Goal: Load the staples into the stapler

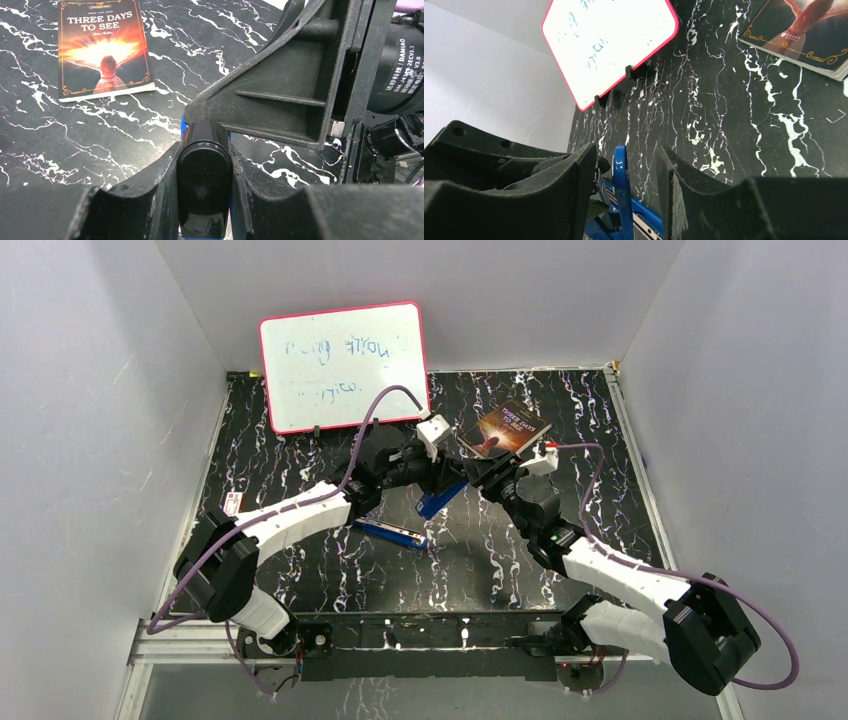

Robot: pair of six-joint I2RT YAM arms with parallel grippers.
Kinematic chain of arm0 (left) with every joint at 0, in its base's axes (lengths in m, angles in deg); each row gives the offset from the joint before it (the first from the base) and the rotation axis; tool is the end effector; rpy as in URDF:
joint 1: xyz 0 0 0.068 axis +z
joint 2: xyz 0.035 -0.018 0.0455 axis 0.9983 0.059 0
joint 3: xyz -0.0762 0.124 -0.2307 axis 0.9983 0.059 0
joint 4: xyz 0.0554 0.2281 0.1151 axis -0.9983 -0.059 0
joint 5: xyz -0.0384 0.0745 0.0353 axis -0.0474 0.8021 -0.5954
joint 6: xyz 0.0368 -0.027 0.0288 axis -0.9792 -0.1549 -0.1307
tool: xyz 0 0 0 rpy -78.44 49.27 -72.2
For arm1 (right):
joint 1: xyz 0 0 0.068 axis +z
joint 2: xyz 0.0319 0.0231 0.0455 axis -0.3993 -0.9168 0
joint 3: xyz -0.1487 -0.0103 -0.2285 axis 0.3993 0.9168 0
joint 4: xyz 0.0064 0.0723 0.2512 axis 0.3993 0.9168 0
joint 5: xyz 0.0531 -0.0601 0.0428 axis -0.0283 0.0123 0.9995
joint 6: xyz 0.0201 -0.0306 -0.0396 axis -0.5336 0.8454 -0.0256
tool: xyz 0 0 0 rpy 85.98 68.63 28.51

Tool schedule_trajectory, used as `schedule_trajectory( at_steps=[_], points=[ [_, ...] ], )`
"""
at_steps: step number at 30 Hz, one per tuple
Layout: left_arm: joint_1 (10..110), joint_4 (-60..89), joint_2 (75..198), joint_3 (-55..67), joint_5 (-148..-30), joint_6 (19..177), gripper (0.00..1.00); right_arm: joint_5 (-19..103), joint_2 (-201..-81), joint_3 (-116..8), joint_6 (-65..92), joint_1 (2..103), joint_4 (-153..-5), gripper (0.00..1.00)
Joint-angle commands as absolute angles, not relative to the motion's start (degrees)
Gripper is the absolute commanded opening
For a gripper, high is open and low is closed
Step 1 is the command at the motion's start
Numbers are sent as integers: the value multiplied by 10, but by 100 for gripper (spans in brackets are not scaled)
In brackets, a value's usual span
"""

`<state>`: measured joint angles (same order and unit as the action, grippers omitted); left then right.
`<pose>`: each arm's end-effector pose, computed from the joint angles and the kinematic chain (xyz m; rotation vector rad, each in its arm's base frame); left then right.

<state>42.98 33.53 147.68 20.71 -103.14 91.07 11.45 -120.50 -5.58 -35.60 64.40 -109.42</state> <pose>0.2467 -0.2541 0.2940 0.8843 1.5682 -0.9458 0.1862 0.1429 0.2515 0.5377 1.6352 0.9591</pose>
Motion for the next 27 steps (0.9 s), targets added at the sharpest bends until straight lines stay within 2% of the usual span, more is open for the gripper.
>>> schedule_trajectory(
  at_steps=[1,9,20,27],
  points=[
    [428,398,1438,204,-1033,912,0,149,-1218,-53,-387,641,-1122,54],
    [428,413,1435,209,-1016,914,0,165,-1233,-40,-401,639,-1142,44],
    [428,432,1427,214,-1006,916,0,150,-1238,-28,-431,630,-1117,41],
    [428,441,1427,217,-1003,917,0,161,-1238,-26,-428,625,-1120,42]
  ],
)
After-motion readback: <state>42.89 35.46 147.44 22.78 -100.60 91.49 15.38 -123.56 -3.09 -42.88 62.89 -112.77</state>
